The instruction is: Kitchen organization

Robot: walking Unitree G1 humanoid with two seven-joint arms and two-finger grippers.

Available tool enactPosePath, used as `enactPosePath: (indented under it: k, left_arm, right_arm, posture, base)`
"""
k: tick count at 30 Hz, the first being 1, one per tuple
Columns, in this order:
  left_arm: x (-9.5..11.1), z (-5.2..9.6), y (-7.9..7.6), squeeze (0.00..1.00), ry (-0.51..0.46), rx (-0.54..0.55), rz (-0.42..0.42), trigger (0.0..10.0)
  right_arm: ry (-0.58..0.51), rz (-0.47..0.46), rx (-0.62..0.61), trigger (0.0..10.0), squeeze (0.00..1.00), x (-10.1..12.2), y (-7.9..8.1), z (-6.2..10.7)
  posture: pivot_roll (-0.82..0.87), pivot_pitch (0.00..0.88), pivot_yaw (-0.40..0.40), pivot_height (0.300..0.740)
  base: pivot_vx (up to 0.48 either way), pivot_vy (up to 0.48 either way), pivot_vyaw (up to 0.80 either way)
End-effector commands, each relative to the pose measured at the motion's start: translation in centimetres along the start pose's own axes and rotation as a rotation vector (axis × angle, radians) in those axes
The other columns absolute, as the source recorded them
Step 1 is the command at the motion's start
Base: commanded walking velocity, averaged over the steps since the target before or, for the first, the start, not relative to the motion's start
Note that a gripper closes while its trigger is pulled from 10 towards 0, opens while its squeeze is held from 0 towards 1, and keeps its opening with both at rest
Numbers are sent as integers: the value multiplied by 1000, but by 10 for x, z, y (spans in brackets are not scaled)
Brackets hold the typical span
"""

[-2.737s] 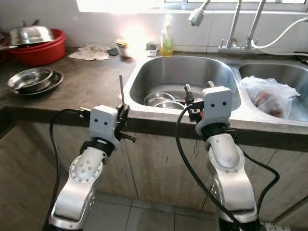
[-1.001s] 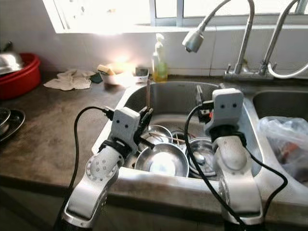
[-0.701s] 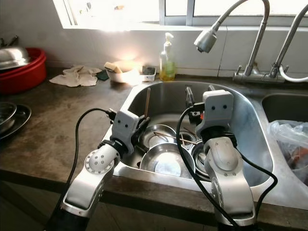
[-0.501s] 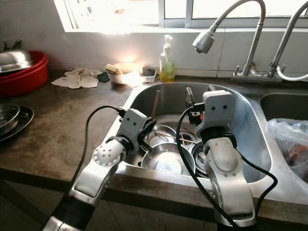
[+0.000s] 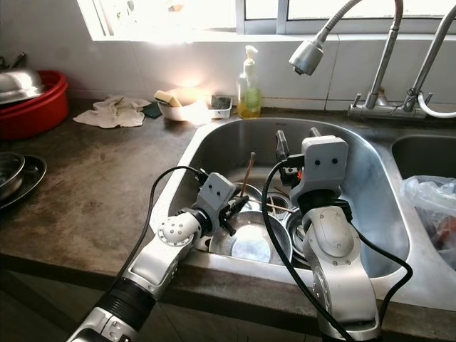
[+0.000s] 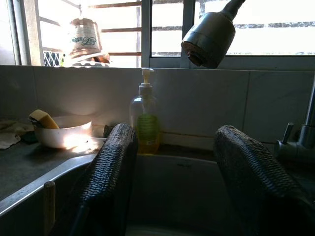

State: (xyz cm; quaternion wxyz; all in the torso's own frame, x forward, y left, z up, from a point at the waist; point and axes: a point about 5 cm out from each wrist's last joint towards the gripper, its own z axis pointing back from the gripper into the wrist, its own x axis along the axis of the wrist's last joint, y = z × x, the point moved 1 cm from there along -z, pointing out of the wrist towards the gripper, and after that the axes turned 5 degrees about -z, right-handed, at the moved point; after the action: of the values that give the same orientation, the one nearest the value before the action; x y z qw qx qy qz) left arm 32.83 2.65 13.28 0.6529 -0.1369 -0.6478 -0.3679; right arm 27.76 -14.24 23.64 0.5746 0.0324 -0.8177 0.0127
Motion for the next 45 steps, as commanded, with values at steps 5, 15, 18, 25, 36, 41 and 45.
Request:
enactPosePath:
  k: [5,15,18,25,36,41,45]
  left_arm:
    - [0,1,-3,1000,-12,-8,-26,10000]
    - [7,4,6,0,-48,85,-58,10000]
    - [17,8,15,0,-94,158,-72,10000]
    - [40,33,45,0,-198,378,-71,10000]
    - [33,61,40,0,-183,441,-25,0]
    - [32,68,34,0,-151,454,-15,10000]
    - [35,71,34,0,-156,472,-29,10000]
  right_arm:
    - [-8,-2,-1,10000,0,3,2,0]
    - [-11,0,-3,10000,0,3,1,-1]
    - [-11,1,-4,10000,0,4,0,-1]
    - [-8,0,-2,10000,0,3,-1,-2]
    - [7,-6,5,10000,0,0,0,-1]
    - [12,-8,9,10000,0,-1,1,0]
    - [16,-9,11,10000,0,-2,1,1]
  posture:
    - [20,61,21,740]
    - [14,55,14,740]
    - [14,56,11,740]
    - [19,53,-3,740]
    - [23,53,-16,740]
    - [23,51,-20,740]
    - [22,49,-21,740]
  base:
    - [0,0,0]
    - [0,0,0]
    - [0,0,0]
    - [0,0,0]
    - [0,0,0]
    - [0,0,0]
    - [0,0,0]
